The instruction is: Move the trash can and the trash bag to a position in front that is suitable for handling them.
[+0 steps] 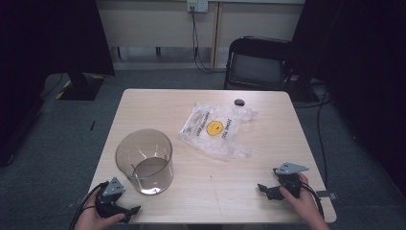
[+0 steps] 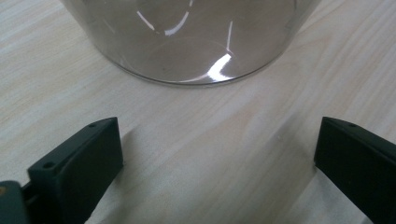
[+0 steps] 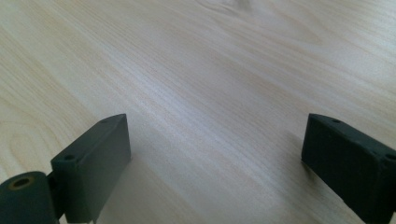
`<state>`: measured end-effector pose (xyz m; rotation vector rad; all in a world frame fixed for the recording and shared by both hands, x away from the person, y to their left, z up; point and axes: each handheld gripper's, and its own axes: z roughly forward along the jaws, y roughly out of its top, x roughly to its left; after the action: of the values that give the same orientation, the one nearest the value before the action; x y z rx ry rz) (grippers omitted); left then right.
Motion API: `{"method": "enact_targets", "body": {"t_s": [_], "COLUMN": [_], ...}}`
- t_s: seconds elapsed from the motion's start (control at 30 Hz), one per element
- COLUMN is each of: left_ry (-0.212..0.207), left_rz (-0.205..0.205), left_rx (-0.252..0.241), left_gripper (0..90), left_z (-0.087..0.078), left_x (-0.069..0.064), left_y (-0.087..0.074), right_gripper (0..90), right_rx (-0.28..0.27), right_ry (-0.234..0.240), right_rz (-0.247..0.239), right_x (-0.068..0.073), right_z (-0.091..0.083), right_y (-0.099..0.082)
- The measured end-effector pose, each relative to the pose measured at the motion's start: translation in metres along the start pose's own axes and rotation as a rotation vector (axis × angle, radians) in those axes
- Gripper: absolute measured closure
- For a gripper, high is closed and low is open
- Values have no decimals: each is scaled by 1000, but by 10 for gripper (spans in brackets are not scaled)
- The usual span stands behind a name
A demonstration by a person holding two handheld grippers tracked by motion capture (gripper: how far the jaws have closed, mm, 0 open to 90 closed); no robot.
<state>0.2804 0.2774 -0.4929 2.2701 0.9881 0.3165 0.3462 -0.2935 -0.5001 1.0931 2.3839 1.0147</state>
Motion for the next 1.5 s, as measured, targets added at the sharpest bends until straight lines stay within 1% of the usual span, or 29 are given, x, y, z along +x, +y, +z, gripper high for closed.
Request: {"method": "enact_targets", "body": {"t_s": [0.07, 0.1, 0.17, 0.2, 0.3, 0.33, 0.37, 0.47, 0.5, 0.53, 0.6, 0.67, 0.73, 0.77, 0.83, 0.87, 0.97, 1.03, 1.07, 1.13, 1.2, 1.23, 1.37, 1.4, 1.5], "left_ry": [0, -4, -12, -18, -21, -23, -14, -4, -4, 1, -4, -1, 5, 7, 7, 17, 54, 49, 49, 53, 53, 55, 54, 54, 48], "left_rz": [1, -9, -22, -32, -27, -28, -33, -27, -27, -40, -46, -16, -5, -1, -8, -29, -27, -34, -32, -27, -33, -24, -11, -11, -10], "left_rx": [0, -5, -27, -29, -31, -45, -57, -90, -90, -105, -113, -108, -100, -106, -88, -90, -81, -78, -70, -71, -75, -72, -68, -68, -66], "left_gripper": [50, 68, 144, 174, 158, 158, 159, 159, 161, 163, 163, 163, 167, 168, 168, 167, 151, 141, 134, 134, 136, 136, 140, 141, 143], "left_z": [0, -1, -2, -3, -4, -6, -8, -12, -12, -14, -14, -13, -14, -14, -14, -14, -14, -13, -12, -9, -8, -5, 1, 1, 8], "left_x": [0, 0, 0, 0, -1, -1, -1, -1, -1, -1, 0, -1, -3, -3, -2, -1, 3, 5, 6, 5, 4, 4, 4, 4, 3], "left_y": [0, 1, 2, 2, 2, 3, 4, 7, 7, 10, 13, 16, 20, 22, 25, 26, 33, 36, 37, 41, 43, 47, 54, 54, 63], "right_gripper": [72, 72, 72, 72, 72, 71, 71, 70, 69, 68, 64, 59, 53, 50, 47, 47, 46, 45, 45, 44, 44, 44, 44, 44, 43], "right_rx": [0, 1, 0, 0, 1, 1, 0, 0, 0, 1, 2, 3, 3, 4, 6, 6, 8, 8, 8, 9, 7, 7, 7, 7, 8], "right_ry": [-1, 0, 0, 0, 0, 1, 1, 4, 5, 6, 7, 9, 7, 9, 11, 11, 10, 8, 8, 9, 9, 9, 9, 9, 8], "right_rz": [0, 2, 0, 1, 2, 2, 0, -3, -4, -2, -3, -4, -6, -7, -7, -7, -6, -5, -5, -4, -6, -7, -6, -6, -5], "right_x": [0, 0, 0, 0, 0, 0, 0, -1, -1, -1, -1, -1, -1, -1, -2, -1, -1, -1, -1, -1, -1, -1, -1, -1, -1], "right_z": [0, 0, 0, 0, 0, 0, 0, 0, 0, 0, 0, 1, 1, 2, 2, 2, 2, 2, 2, 2, 2, 2, 2, 2, 2], "right_y": [0, 0, 0, 0, 0, 0, 0, 0, 0, 0, 0, 1, 1, 1, 2, 2, 2, 2, 2, 2, 2, 2, 2, 2, 2]}}
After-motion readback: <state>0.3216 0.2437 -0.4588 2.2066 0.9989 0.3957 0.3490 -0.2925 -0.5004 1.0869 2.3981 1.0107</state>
